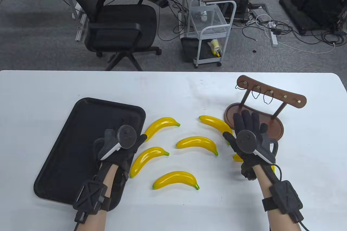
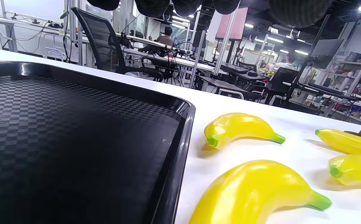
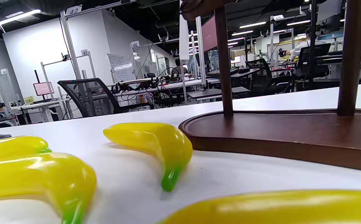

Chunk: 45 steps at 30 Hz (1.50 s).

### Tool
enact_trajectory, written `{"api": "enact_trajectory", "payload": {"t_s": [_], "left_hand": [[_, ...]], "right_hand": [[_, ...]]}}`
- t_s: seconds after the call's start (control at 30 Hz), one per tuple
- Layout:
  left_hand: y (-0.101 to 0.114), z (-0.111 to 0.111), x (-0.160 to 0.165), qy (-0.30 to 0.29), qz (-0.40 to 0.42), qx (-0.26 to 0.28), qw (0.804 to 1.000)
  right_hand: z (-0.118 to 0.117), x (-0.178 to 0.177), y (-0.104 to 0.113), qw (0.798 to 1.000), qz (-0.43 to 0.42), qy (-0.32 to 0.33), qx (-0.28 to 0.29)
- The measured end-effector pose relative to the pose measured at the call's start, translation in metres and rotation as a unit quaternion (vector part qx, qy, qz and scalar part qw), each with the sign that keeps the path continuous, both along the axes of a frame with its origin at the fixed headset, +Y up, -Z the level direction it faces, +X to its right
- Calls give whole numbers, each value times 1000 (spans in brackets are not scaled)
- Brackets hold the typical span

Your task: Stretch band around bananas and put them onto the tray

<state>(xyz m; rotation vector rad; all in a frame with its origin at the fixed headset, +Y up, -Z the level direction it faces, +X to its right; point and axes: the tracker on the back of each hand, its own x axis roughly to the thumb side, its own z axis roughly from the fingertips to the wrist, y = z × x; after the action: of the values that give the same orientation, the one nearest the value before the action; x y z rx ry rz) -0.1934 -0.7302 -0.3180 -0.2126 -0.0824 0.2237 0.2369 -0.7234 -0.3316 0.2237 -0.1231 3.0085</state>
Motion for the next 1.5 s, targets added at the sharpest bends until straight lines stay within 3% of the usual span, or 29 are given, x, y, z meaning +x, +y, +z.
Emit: {"api": "enact_trajectory", "payload": {"t_s": [1.07,1.5], "left_hand": [[1,0,-3,2,23,2,1000],[16,7,-4,-2,94,6,996]], "right_hand": [[0,-2,2,1000,4,-3,-4],[-1,9,11,993,-105,-37,32]]}}
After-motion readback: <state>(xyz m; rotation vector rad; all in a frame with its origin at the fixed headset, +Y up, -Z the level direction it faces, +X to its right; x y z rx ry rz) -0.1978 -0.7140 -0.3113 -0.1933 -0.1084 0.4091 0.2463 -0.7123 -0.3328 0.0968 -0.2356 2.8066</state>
